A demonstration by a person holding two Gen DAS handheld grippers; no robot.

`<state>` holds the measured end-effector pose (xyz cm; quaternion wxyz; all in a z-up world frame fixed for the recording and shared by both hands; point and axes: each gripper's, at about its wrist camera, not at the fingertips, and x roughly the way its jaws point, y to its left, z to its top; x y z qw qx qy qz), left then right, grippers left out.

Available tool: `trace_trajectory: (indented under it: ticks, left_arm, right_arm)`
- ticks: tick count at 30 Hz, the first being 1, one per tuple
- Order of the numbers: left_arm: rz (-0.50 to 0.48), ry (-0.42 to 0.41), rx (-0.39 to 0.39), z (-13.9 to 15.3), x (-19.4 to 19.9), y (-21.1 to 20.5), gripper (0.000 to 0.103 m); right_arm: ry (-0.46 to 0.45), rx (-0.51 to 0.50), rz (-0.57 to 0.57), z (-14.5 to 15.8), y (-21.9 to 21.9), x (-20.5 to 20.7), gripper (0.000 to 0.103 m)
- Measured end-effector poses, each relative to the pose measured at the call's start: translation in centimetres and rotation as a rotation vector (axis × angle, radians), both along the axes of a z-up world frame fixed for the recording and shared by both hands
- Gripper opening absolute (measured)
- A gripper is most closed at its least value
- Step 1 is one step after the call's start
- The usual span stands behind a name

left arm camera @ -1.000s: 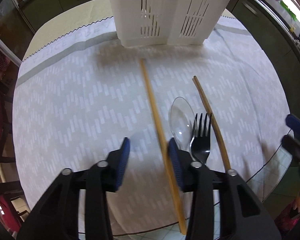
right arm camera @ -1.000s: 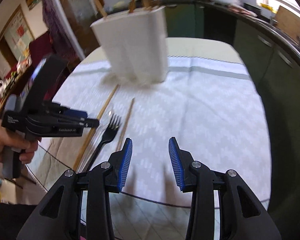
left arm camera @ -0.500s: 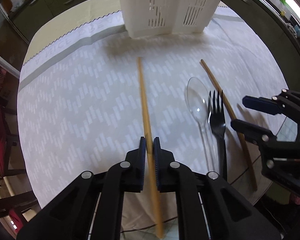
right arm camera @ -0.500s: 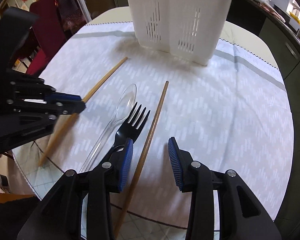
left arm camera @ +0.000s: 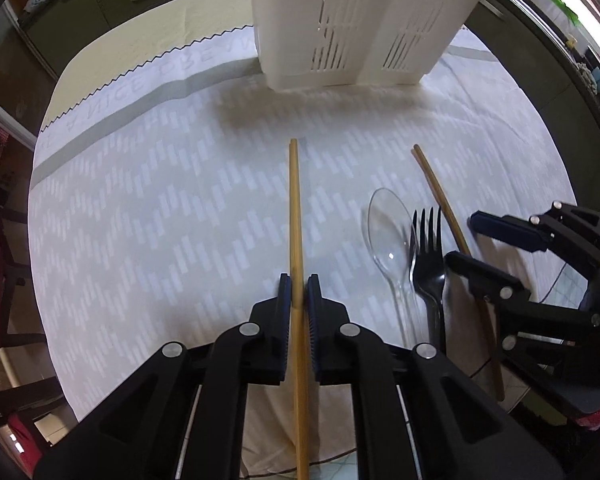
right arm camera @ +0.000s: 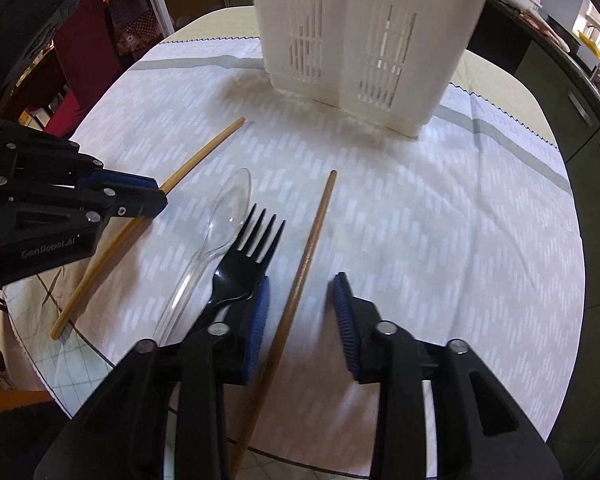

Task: Organize utensils
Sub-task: 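Lower both grippers and close each on one of the last chopsticks, then raise both chopsticks upright and carry them over the white holder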

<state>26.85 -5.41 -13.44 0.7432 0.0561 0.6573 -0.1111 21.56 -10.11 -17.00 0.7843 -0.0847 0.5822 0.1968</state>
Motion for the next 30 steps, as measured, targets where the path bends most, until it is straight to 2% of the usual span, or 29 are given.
trace_trajectory:
  ticks: [2,7,12,18,25,30]
  left_arm:
    - [-0.003,0.001,0.002,0.0,0.3,-0.1,0.008]
    - [-0.006,-0.014,-0.001,-0.2,0.9,-0.6,0.006]
    - [0.000,-0.052,-0.009,0.7,1.3,0.2,0.006]
    - [0.011,-0.139,-0.039,4.8,0.6,2.5,0.006]
    - [-0.004,-0.245,-0.086,9.3,-2.8,2.6,0.006]
    - [-0.011,-0.295,-0.097,11.0,-3.9,1.9,0.006]
  right_arm:
    - [0.000,0.002,-0.017,0.0,-0.7,0.2,0.013]
    - [0.015,0.018,-0.017,0.1,-1.3,0.5,0.007]
    - [0.022,0.073,-0.045,0.8,-3.2,0.7,0.007]
    - [-0.051,0.167,-0.074,4.4,-5.4,-0.4,0.007]
    - [-0.142,0.258,-0.098,9.0,-8.1,-2.4,0.007]
    - [-0.181,0.282,-0.104,10.6,-8.4,-3.4,0.007]
